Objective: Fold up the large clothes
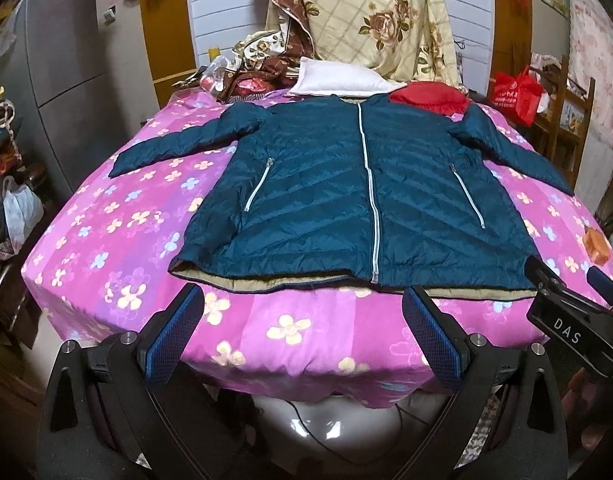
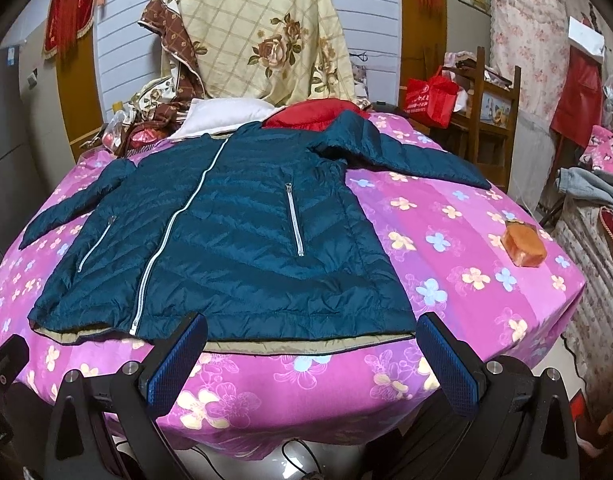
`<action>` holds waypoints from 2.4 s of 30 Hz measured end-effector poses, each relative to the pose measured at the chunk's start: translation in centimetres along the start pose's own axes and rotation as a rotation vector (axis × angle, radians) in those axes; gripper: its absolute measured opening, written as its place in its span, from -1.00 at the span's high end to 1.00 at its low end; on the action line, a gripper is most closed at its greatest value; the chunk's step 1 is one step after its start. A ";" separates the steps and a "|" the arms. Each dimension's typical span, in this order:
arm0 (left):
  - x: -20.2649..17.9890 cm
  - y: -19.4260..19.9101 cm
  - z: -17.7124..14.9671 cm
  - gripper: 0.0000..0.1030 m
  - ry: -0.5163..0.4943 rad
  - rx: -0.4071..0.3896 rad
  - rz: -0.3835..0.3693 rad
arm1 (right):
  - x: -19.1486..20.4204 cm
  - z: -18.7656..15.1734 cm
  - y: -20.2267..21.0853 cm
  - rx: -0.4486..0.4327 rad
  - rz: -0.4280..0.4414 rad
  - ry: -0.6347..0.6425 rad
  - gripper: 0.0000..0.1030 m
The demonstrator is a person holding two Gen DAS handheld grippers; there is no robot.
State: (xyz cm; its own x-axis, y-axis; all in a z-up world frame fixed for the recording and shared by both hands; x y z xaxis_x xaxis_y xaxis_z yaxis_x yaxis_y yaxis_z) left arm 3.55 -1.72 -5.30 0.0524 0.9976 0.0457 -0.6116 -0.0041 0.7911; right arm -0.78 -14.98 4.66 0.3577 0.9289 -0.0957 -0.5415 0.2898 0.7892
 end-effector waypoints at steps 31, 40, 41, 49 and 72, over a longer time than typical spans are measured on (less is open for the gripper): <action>-0.9 -1.9 0.0 -0.93 -0.031 0.069 0.002 | 0.0 -0.3 -1.9 0.053 0.002 -0.006 -1.00; -1.3 -2.4 -0.2 -0.93 -0.053 0.098 -0.001 | -0.1 -0.4 -2.1 0.055 0.000 -0.008 -1.00; -1.4 -2.4 -0.2 -0.93 -0.055 0.099 -0.001 | -0.2 -0.4 -2.2 0.056 0.000 -0.009 -1.00; -2.2 -2.5 -0.1 -0.93 -0.100 0.097 -0.018 | -0.5 -0.4 -2.6 0.063 -0.001 -0.021 -1.00; 11.1 -11.2 5.6 -0.93 0.132 0.176 0.093 | -12.0 4.1 -8.6 0.129 -0.141 -0.143 -1.00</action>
State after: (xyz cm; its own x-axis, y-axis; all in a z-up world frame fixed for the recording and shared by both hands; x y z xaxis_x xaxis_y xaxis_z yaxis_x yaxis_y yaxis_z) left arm 15.40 8.96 -10.20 -0.1085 0.9927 0.0528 -0.4612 -0.0973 0.8819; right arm 2.67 -29.57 1.52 0.5319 0.8366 -0.1313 -0.3797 0.3742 0.8460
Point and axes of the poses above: each gripper's, at about its wrist camera, not at the fingertips, and y roughly against the way its jaws point, x to its left, z to its top, the point moved 3 cm from there along -y, roughly the way its jaws point, and after that the axes turned 10 degrees about x, right-handed, at the moved point
